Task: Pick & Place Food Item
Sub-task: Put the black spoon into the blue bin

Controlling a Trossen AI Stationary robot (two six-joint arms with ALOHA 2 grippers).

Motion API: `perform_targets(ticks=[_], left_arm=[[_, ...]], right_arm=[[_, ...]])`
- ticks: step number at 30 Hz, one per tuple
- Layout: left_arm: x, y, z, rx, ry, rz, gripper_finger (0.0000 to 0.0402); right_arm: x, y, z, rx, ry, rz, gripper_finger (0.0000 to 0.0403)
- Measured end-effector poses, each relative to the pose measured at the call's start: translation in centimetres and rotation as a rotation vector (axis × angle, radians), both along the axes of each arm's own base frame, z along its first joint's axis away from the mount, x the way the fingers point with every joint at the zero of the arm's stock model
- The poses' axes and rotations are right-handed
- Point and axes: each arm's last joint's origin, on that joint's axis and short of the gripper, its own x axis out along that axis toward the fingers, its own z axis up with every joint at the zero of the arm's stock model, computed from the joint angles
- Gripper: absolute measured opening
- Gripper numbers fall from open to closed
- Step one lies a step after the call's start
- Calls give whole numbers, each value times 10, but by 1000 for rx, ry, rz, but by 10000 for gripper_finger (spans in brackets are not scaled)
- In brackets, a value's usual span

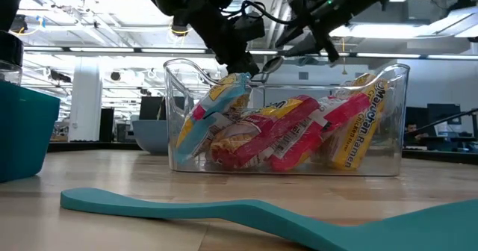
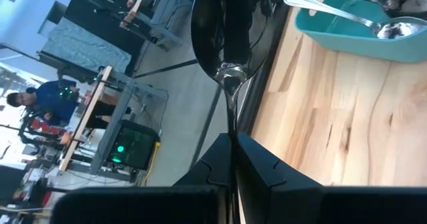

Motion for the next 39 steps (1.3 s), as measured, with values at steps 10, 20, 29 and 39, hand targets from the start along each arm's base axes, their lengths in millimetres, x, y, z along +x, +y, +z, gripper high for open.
perform_targets(ticks=[10,20,29,39], left_arm=[[1,-7,0,4,2,-12,4],[1,-7,0,2,-2,-12,5],[1,-7,0,1,-3,-12,5],[1,-7,0,0,-3,-14,5]], right_arm=[[18,-8,-6,11,48,-13,157],[15,-10,-10,39,81,-31,133],[15,-9,-11,66,77,-41,99],[15,-9,-11,79,66,-50,64]])
